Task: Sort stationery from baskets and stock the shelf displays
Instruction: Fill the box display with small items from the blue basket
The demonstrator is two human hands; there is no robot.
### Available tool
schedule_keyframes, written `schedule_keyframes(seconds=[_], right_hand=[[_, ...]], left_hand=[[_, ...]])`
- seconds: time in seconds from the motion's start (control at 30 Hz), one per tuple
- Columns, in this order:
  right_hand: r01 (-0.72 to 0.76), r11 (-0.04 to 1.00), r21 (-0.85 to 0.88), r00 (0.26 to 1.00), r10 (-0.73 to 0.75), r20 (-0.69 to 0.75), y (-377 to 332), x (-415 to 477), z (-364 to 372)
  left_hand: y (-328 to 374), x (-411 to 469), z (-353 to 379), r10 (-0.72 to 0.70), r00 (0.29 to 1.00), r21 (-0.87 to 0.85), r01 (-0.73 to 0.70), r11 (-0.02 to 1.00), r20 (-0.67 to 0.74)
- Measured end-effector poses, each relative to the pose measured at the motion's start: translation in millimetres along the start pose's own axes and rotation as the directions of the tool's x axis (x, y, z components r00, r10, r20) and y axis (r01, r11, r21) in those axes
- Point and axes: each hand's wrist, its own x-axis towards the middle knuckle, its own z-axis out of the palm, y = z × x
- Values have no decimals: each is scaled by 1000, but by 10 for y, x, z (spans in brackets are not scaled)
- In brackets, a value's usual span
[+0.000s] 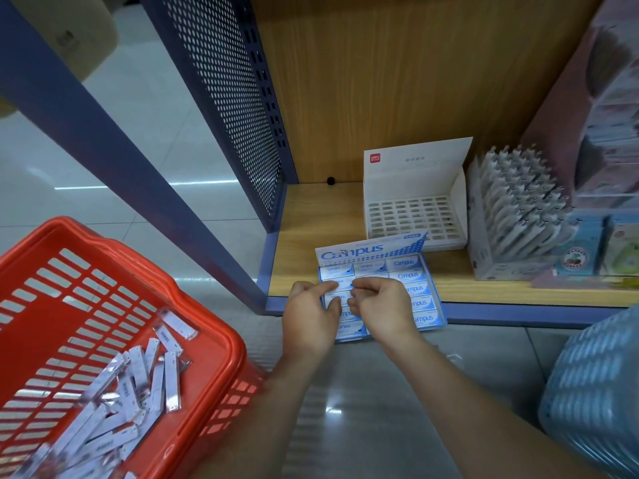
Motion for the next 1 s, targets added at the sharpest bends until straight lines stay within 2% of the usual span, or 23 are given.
schedule_keyframes(seconds=[0.1, 0.2, 0.3, 0.43, 0.57, 0.7, 0.8, 0.87, 0.93, 1.0], right_hand=[[-18, 999, 35, 998, 16, 54, 11, -16, -50], [-7, 1000, 1, 992, 7, 128, -14, -58, -109], [10, 996, -85, 987, 3, 158, -63, -76, -158], [132, 945, -298, 985, -91, 149, -272, -120, -254], [305, 826, -474, 948, -216, 233, -720, -209, -430], [501, 564, -657, 865, -293, 408, -1138, -392, -699], [575, 436, -692, 818, -315, 481, -1313, -613, -1028], [583, 400, -707, 811, -332, 481, -1392, -761, -1314], [569, 407, -715, 820, -349, 453, -1434, -888, -1625], [543, 466, -699, 838, -363, 408, -1418, -994, -1956]], left_hand=[[25, 52, 18, -28, 998, 43, 30, 999, -47], [31, 100, 26, -55, 995, 63, 60, 996, -85], [36, 107, 47, -75, 992, 48, 80, 996, -97], [25, 88, 37, -95, 987, 44, 101, 994, -132], [72, 76, -35, -24, 991, 59, 32, 998, -135], [197, 18, -67, 128, 991, 140, -121, 983, -42], [391, -45, -163, 194, 980, 15, -193, 981, -35], [639, -135, -247, 220, 975, -87, -220, 972, -5], [934, -249, -321, 252, 966, -213, -234, 949, 61], [1206, -366, -368, 322, 934, -312, -263, 913, 155]])
